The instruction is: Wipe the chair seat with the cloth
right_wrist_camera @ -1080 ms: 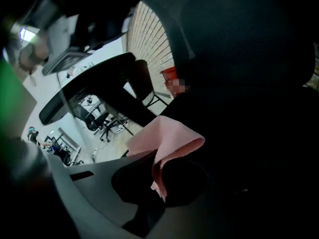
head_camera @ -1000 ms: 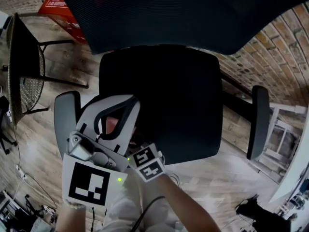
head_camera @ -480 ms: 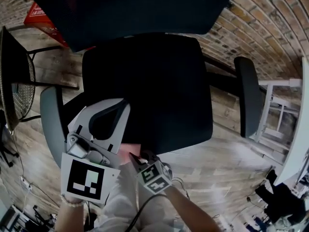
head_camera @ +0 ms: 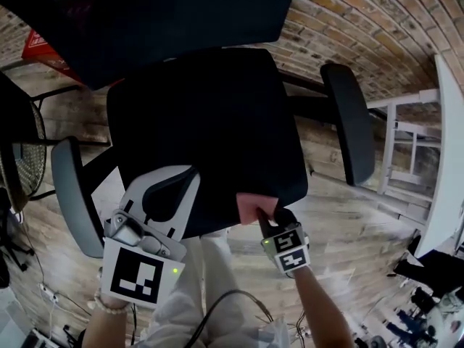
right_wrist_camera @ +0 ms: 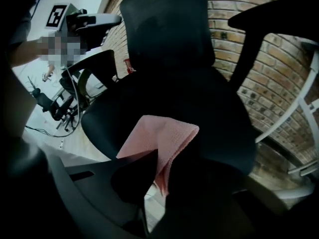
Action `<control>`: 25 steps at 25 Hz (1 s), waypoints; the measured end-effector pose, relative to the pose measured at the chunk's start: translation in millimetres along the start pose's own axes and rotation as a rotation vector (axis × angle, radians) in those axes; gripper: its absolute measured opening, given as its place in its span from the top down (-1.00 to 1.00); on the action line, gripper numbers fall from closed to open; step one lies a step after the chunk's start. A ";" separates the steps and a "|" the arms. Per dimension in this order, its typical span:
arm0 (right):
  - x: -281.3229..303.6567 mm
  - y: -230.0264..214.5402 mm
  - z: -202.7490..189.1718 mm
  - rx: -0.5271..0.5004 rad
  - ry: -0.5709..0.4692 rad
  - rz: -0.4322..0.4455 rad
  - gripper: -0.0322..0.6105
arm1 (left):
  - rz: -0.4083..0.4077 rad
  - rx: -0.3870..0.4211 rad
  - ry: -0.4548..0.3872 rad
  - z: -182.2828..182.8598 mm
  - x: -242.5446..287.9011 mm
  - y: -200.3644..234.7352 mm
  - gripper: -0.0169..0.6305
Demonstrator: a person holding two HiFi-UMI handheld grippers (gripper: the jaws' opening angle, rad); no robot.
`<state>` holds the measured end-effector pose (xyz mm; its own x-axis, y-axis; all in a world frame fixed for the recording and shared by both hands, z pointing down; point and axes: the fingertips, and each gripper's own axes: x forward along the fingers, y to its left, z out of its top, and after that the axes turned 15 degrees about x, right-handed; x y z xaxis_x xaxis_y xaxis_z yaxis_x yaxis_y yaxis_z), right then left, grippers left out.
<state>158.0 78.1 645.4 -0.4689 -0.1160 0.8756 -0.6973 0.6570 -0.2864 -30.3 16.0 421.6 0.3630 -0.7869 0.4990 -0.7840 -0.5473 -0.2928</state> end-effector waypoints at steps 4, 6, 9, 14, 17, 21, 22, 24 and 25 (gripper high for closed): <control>-19.7 -49.3 4.1 0.033 -0.039 -0.099 0.74 | -0.015 0.025 -0.009 7.3 5.4 -4.1 0.89; -28.5 -70.9 3.4 0.057 -0.053 -0.138 0.74 | -0.019 0.032 -0.011 10.1 7.2 -5.3 0.89; -42.5 -97.4 2.6 0.106 -0.075 -0.188 0.74 | -0.034 0.046 -0.017 17.5 8.2 -8.9 0.89; -82.4 -92.6 20.9 0.136 -0.143 -0.173 0.74 | -0.067 0.069 -0.009 48.3 -1.1 -17.7 0.89; -123.2 -73.2 52.4 0.134 -0.219 -0.149 0.74 | -0.076 0.088 -0.040 86.1 -13.0 -12.1 0.89; -187.0 -34.1 111.4 0.140 -0.355 -0.112 0.74 | -0.077 0.136 -0.088 142.2 -40.1 5.1 0.89; -204.0 -22.2 125.9 0.140 -0.389 -0.098 0.74 | -0.075 0.147 -0.095 155.4 -49.4 8.7 0.89; -239.5 0.2 154.7 0.134 -0.457 -0.074 0.74 | -0.064 0.151 -0.105 180.9 -67.8 16.0 0.89; -258.1 9.2 169.2 0.129 -0.494 -0.066 0.74 | -0.056 0.152 -0.112 193.6 -76.2 19.9 0.89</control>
<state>180.8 -12.0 351.0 -0.6002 -0.5126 0.6140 -0.7806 0.5430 -0.3097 23.9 9.9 219.8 0.4647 -0.7759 0.4266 -0.6791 -0.6215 -0.3906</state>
